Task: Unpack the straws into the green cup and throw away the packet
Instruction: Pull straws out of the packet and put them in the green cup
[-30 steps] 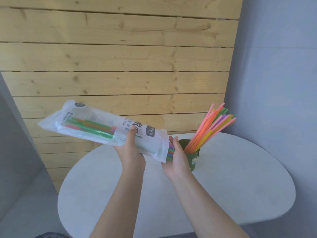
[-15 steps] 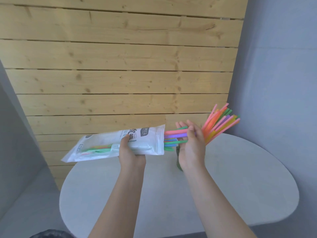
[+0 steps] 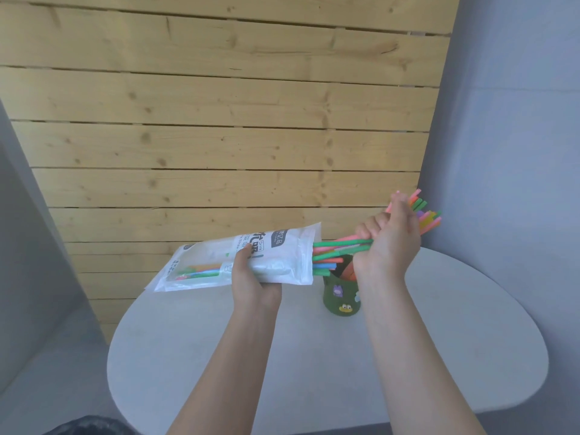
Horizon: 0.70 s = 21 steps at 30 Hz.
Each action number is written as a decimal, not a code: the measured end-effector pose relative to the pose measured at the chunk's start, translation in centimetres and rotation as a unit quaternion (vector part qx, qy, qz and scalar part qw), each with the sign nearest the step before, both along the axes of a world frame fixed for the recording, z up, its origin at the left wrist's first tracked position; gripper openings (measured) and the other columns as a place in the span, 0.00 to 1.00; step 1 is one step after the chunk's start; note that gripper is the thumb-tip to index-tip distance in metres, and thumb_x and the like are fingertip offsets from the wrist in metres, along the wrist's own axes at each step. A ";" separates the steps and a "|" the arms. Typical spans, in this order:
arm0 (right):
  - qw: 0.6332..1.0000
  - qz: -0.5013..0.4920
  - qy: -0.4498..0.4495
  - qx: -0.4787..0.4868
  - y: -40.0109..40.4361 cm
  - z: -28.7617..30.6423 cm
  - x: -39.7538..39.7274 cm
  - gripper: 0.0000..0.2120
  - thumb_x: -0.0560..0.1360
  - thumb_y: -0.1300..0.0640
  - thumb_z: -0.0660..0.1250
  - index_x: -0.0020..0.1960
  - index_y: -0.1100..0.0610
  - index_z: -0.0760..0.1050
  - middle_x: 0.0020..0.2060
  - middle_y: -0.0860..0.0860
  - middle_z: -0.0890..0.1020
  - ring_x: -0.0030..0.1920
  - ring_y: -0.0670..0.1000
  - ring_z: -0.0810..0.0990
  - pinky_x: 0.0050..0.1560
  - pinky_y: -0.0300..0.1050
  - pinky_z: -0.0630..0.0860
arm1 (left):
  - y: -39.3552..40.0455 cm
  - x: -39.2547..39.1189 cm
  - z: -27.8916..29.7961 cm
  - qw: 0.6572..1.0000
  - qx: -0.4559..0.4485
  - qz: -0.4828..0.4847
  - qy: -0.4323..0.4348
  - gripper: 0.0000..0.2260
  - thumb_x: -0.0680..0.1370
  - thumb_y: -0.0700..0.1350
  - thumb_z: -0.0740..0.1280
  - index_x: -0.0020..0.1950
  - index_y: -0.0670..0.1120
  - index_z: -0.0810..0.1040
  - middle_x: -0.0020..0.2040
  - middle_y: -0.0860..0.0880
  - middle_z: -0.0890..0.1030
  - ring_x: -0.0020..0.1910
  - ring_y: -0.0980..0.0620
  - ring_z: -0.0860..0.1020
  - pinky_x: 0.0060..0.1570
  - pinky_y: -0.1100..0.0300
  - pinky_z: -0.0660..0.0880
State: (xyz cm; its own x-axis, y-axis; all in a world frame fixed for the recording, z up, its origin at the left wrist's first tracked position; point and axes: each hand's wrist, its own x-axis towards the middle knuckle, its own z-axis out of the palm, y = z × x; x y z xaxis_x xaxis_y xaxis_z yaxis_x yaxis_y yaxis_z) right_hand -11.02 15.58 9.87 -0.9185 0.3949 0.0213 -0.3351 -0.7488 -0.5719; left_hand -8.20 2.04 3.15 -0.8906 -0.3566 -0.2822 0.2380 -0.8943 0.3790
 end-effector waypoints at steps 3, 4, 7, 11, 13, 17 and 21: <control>1.000 0.002 0.010 -0.021 0.8 0.5 0.2 0.12 0.78 0.53 0.61 0.36 0.53 0.72 0.18 0.44 0.59 0.18 0.45 0.55 0.19 0.35 0.55 | 0.2 0.0 -0.1 1.000 -0.002 -0.011 0.000 0.02 0.76 0.41 0.65 0.46 0.44 0.77 0.43 0.48 0.81 0.43 0.48 0.81 0.47 0.53 0.78; 0.999 0.004 0.014 -0.029 1.0 0.6 0.3 0.13 0.78 0.54 0.61 0.35 0.53 0.72 0.18 0.44 0.59 0.18 0.45 0.55 0.19 0.34 0.55 | 0.3 -0.1 -0.1 1.000 0.000 -0.011 0.000 0.02 0.76 0.41 0.65 0.45 0.44 0.77 0.44 0.47 0.81 0.43 0.47 0.81 0.47 0.53 0.78; 0.999 0.006 0.024 -0.048 1.7 1.1 0.5 0.16 0.77 0.56 0.59 0.30 0.53 0.70 0.17 0.44 0.60 0.17 0.45 0.55 0.18 0.34 0.54 | 0.2 -0.2 -0.2 1.000 0.015 -0.001 -0.009 0.02 0.76 0.40 0.65 0.47 0.44 0.77 0.48 0.47 0.80 0.47 0.46 0.80 0.56 0.50 0.77; 0.996 -0.001 0.056 -0.072 3.1 1.7 0.4 0.16 0.76 0.56 0.59 0.29 0.54 0.68 0.17 0.45 0.60 0.17 0.45 0.55 0.19 0.33 0.54 | -0.1 -0.3 -0.4 1.000 0.021 0.005 -0.011 0.02 0.76 0.40 0.66 0.48 0.43 0.76 0.49 0.46 0.80 0.50 0.45 0.79 0.62 0.48 0.74; 0.996 0.010 0.050 -0.073 2.9 1.4 0.3 0.17 0.75 0.56 0.59 0.28 0.54 0.68 0.17 0.45 0.60 0.17 0.45 0.56 0.19 0.34 0.54 | -0.1 -0.3 -0.4 1.000 0.022 0.002 -0.011 0.02 0.76 0.40 0.66 0.48 0.43 0.76 0.48 0.47 0.80 0.49 0.45 0.80 0.59 0.48 0.75; 0.997 0.054 0.021 -0.047 1.1 -0.1 0.1 0.16 0.76 0.57 0.60 0.29 0.55 0.69 0.19 0.46 0.64 0.19 0.46 0.61 0.21 0.34 0.61 | 0.3 -0.2 -0.3 0.999 0.035 0.003 -0.010 0.01 0.76 0.39 0.65 0.45 0.43 0.77 0.43 0.47 0.81 0.42 0.48 0.81 0.45 0.52 0.79; 0.998 0.068 0.002 -0.015 0.1 -1.6 0.0 0.13 0.76 0.58 0.62 0.33 0.56 0.71 0.21 0.47 0.69 0.22 0.48 0.70 0.30 0.38 0.76 | -0.2 -0.3 -0.1 0.999 0.017 0.011 -0.027 0.04 0.77 0.38 0.64 0.44 0.44 0.76 0.42 0.49 0.81 0.41 0.50 0.80 0.45 0.55 0.78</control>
